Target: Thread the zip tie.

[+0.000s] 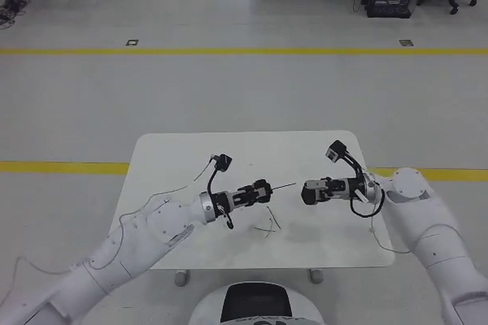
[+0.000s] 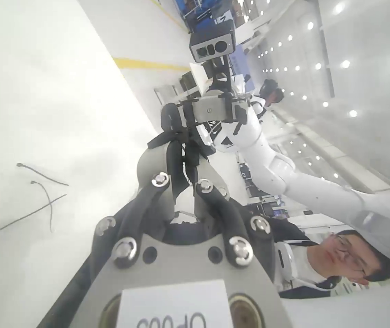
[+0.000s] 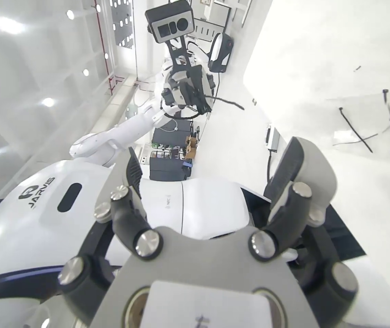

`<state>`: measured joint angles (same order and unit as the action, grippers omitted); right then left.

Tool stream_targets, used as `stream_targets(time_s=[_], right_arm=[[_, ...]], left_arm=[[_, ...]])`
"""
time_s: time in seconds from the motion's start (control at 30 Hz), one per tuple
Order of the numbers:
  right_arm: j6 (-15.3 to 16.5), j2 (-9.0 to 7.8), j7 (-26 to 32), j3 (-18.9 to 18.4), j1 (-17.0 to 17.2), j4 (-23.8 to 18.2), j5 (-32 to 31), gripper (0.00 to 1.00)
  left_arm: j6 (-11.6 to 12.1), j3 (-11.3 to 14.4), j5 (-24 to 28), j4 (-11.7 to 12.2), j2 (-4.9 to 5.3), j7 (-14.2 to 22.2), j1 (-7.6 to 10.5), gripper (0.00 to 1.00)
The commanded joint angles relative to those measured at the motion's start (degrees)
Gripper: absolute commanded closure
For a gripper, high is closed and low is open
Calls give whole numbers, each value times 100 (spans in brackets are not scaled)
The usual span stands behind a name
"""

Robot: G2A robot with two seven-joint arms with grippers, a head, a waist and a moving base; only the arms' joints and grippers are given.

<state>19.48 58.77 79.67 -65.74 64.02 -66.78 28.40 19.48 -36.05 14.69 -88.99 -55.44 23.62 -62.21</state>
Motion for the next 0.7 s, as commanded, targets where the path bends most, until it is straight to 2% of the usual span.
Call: stream_targets(time_s=[0.0, 0.23, 0.33, 0.4, 0.6, 0.67], right_arm=[[0, 53, -3, 43, -50, 62, -36, 0], [0, 184, -3, 59, -130, 204, -222, 0], [0, 187, -3, 95, -109, 142, -245, 0], [0, 187, -3, 95, -109, 142, -245, 0], [0, 187, -3, 95, -109, 142, -245, 0], [-2, 189, -27, 99, -97, 132, -238, 0]], left_arm=[[0, -85, -5, 26, -25, 107, -45, 100], [0, -397, 103, 38, -132, 441, -249, 100], [0, -537, 258, 68, -180, 872, -313, 100], [0, -661, 165, 88, -212, 1137, -300, 100], [0, -661, 165, 88, -212, 1137, -300, 100], [-90, -595, 171, 49, -227, 1228, -303, 100]])
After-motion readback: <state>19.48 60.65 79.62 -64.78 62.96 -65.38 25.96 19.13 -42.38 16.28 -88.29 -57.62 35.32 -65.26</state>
